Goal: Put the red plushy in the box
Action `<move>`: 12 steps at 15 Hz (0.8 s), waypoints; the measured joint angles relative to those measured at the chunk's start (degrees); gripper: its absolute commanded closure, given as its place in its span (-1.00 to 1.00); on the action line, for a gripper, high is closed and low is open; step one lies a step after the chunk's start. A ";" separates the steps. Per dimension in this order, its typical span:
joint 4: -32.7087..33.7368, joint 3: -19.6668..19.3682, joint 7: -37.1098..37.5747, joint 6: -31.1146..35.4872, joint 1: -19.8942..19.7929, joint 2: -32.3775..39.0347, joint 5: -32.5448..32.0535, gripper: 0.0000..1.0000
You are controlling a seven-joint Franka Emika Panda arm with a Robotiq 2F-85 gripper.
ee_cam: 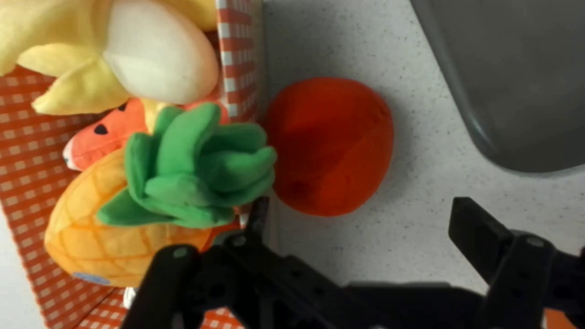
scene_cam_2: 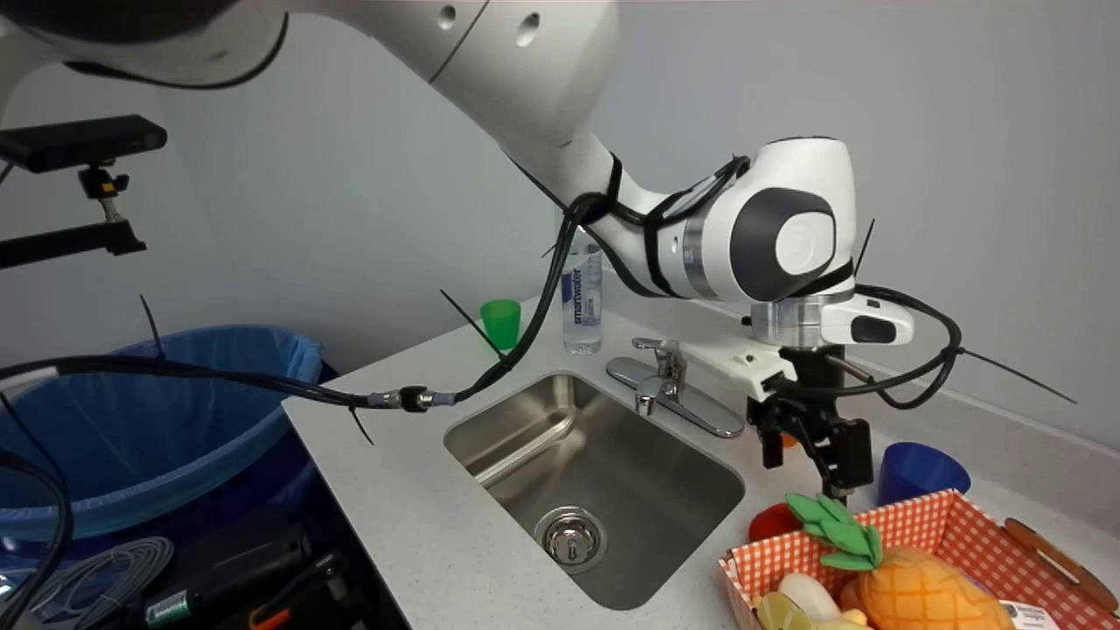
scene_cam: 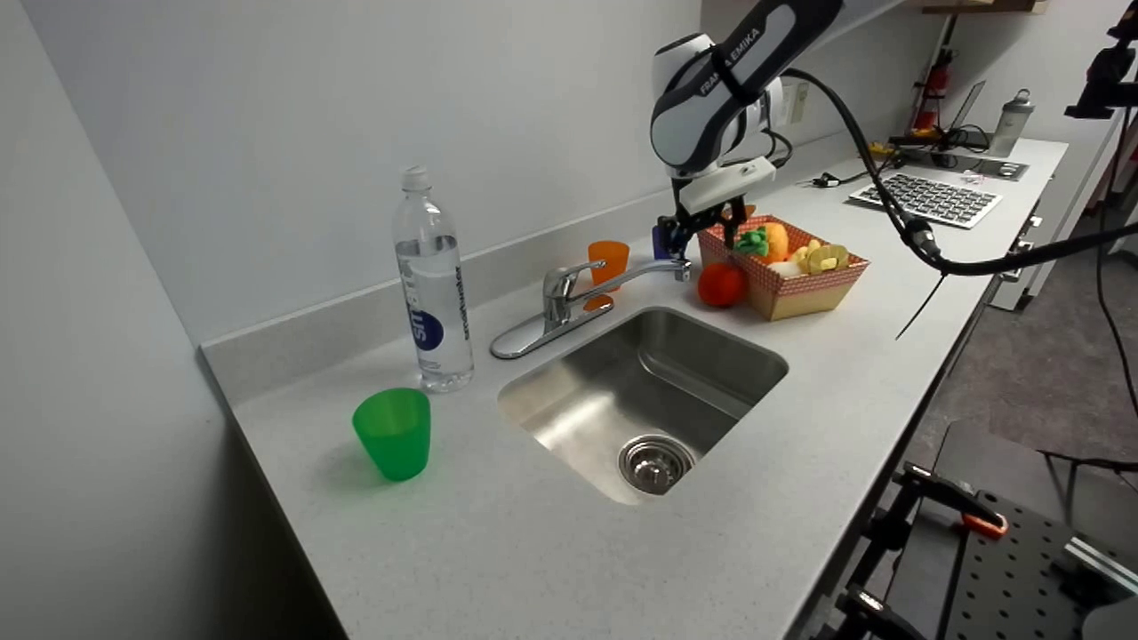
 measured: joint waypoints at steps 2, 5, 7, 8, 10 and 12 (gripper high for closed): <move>1.09 -0.42 0.13 -0.09 0.00 1.94 -0.01 -1.00; 2.13 -0.57 0.16 -0.84 0.03 3.98 -0.01 -0.50; 2.80 -0.58 0.16 -1.54 0.12 4.54 -0.01 -0.31; 3.11 -0.58 0.16 -1.89 0.13 4.67 -0.01 -0.17; 3.69 -0.68 0.16 -2.42 0.13 4.70 -0.01 0.16; 4.54 -0.72 0.16 -3.18 0.11 4.69 -0.01 0.47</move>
